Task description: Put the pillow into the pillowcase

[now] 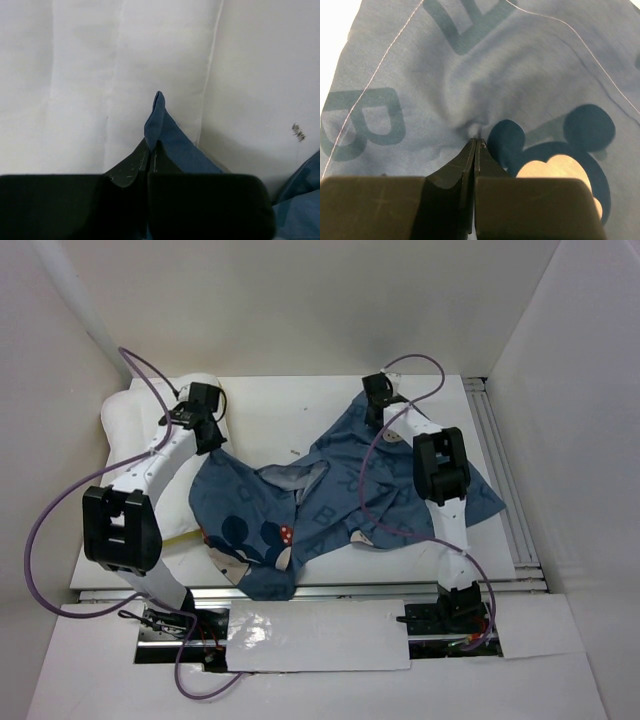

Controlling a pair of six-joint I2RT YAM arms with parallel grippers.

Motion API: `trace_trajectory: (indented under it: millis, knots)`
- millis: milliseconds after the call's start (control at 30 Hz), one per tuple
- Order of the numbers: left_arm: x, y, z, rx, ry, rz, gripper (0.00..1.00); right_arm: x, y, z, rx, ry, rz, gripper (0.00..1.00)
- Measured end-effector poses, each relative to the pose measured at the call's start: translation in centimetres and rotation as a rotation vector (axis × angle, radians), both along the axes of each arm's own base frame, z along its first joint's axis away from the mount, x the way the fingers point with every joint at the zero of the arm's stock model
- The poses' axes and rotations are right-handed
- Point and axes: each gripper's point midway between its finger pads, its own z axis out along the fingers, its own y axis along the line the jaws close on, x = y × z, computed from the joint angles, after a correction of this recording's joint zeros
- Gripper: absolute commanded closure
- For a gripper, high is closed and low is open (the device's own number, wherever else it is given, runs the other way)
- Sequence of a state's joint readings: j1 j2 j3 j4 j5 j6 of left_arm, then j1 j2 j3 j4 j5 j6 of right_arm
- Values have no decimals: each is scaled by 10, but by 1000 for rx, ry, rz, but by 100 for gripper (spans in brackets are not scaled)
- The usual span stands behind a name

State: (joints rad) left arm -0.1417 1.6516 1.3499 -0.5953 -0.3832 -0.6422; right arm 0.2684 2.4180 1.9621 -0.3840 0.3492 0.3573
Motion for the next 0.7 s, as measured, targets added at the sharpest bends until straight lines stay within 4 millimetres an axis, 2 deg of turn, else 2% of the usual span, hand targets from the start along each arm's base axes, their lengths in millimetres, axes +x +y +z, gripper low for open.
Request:
trace_trajectory:
  millis: [67, 133, 233, 333, 467, 567, 700]
  knots:
    - [12, 0, 17, 24, -50, -19, 100, -10, -14, 0, -14, 4, -51, 100]
    - [15, -1, 24, 34, -68, -29, 100, -21, -33, 1, -26, 10, -110, 100]
    - [19, -3, 38, 50, -104, -50, 100, -39, -75, 8, -49, 18, -225, 100]
    - [19, -5, 57, 56, -156, -74, 100, -54, -123, 34, -58, -18, -363, 100]
    - [29, -16, 96, 36, -296, -128, 100, -80, -187, 101, -45, -145, -533, 100]
    - [45, -26, 122, 43, -413, -178, 100, -100, -225, 156, -38, -259, -629, 100]
    - [54, -39, 140, 57, -492, -232, 100, -125, -254, 217, -32, -399, -709, 100]
